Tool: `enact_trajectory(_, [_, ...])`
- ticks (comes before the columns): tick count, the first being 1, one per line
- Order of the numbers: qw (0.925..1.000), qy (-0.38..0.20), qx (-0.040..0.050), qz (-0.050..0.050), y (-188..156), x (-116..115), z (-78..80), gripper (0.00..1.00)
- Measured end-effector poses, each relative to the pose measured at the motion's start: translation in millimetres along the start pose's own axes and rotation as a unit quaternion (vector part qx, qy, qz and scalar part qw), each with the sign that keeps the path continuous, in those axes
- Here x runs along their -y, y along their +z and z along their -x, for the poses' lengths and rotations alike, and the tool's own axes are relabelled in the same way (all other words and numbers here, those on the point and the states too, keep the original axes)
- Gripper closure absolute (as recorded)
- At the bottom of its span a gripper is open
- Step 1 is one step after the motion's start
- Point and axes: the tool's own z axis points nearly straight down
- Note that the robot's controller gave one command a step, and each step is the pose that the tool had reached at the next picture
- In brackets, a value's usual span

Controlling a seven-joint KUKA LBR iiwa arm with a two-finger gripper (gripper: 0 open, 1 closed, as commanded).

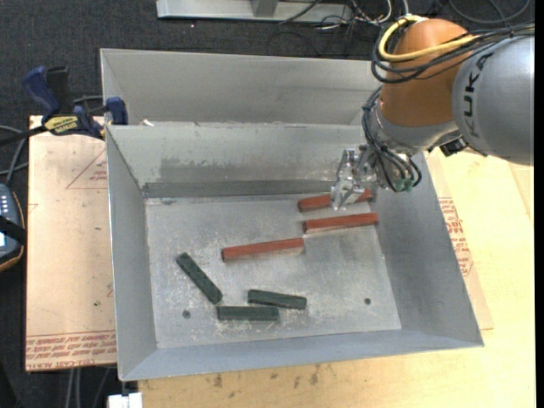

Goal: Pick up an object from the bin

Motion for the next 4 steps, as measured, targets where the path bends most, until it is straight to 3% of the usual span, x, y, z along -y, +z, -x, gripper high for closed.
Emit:
enact_trajectory(1, [0.9965, 0.084, -0.0013, -0.001, 3.4, 28.9, -26.1, 0.00])
enact_trajectory(2, [0.9966, 0.083, -0.0004, -0.001, 2.7, 28.4, -25.6, 0.00])
enact_trajectory(3, [0.9943, 0.107, 0.0017, 0.000, 95.3, 31.5, -23.9, 1.00])
enact_trajectory(4, [0.9943, 0.107, 0.0017, -0.001, 95.3, 31.5, -23.9, 1.00])
